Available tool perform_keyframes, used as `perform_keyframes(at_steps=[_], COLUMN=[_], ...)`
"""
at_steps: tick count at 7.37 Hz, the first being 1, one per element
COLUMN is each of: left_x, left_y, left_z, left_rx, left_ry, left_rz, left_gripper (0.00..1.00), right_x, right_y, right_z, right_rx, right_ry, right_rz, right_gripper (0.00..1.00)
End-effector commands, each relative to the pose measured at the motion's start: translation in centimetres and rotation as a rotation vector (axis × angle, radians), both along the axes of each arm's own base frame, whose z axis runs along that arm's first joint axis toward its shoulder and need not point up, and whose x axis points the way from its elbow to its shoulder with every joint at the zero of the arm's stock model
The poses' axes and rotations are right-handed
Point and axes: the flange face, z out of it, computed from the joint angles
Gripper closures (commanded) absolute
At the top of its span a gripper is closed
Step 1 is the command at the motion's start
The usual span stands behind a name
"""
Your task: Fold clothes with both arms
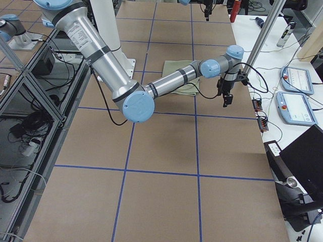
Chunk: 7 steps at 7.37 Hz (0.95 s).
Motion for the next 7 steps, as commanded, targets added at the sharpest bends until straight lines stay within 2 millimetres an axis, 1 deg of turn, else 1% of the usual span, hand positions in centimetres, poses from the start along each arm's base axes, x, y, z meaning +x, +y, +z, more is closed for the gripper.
perform_keyframes(at_steps=[1,2,3,4,5,6,7], left_x=[-11.6,-15.7,-17.0,-18.0,-18.3,-19.2,-22.7], left_y=[1.3,2.0,3.5,8.5,11.3,12.2,15.3], left_z=[5.2,8.4,10.8,15.3,18.9,19.8,23.4], left_rx=[0.035,0.038,-0.002,-0.049,-0.077,-0.079,-0.143], left_ry=[-0.064,-0.078,-0.024,0.051,0.053,0.049,0.06], left_rz=[0.067,0.079,0.092,0.098,0.102,0.091,0.03], left_gripper=[0.0,0.0,0.0,0.0,0.0,0.0,0.0], right_x=[13.0,17.7,21.1,23.5,24.2,24.5,24.7], right_y=[2.8,6.4,11.5,17.2,21.7,25.3,28.5], right_z=[8.5,13.2,18.2,21.5,23.1,24.4,25.1], right_rx=[0.018,0.031,-0.027,-0.076,-0.104,-0.133,-0.159], right_ry=[-0.032,-0.042,-0.035,-0.045,-0.061,-0.062,-0.062], right_rz=[-0.098,-0.114,-0.072,-0.023,-0.005,0.006,0.016], right_gripper=[0.0,0.0,0.0,0.0,0.0,0.0,0.0])
